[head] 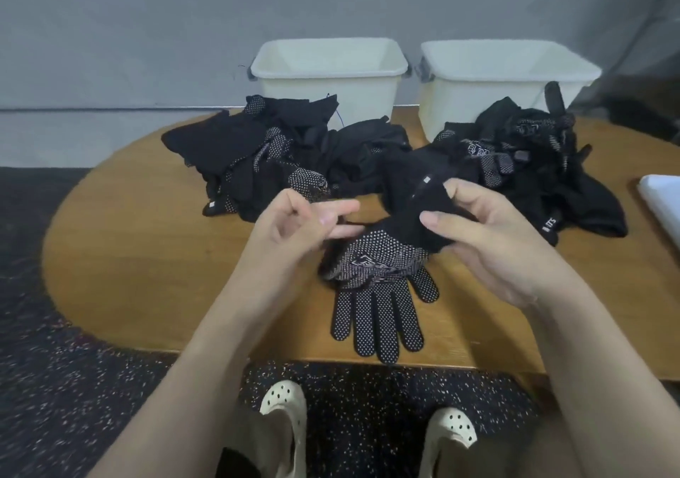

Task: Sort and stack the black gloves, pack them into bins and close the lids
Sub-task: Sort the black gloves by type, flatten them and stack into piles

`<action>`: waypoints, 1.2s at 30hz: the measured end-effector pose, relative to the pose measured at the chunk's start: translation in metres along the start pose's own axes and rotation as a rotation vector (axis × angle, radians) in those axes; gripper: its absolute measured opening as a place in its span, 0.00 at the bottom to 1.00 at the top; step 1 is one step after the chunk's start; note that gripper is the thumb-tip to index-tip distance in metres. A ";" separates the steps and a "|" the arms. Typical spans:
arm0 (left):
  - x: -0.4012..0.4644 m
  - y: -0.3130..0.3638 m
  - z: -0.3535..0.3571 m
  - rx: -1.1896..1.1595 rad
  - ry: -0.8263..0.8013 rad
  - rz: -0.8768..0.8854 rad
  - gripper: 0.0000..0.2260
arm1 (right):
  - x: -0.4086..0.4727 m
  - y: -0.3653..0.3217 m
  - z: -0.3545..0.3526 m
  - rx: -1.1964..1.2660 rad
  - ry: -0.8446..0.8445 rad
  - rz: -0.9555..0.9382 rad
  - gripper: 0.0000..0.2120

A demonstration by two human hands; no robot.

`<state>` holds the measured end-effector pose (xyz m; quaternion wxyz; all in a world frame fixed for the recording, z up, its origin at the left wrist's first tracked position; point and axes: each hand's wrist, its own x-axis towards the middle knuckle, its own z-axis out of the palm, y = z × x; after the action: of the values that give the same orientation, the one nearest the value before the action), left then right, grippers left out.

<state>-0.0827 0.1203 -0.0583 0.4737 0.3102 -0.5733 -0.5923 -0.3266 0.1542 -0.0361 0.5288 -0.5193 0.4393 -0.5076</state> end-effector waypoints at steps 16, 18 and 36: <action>-0.031 0.005 0.027 0.272 0.011 0.006 0.07 | -0.023 -0.005 0.029 -0.022 -0.008 0.021 0.17; -0.030 0.004 0.027 0.260 0.015 -0.009 0.07 | -0.023 0.000 0.029 -0.048 -0.018 0.028 0.14; -0.013 -0.009 0.011 0.218 0.232 -0.348 0.07 | 0.009 0.039 0.034 -0.099 0.018 0.241 0.11</action>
<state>-0.0897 0.1354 -0.0678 0.3909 0.5196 -0.5136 -0.5599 -0.2892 0.1469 -0.0714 0.5556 -0.4836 0.5280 -0.4227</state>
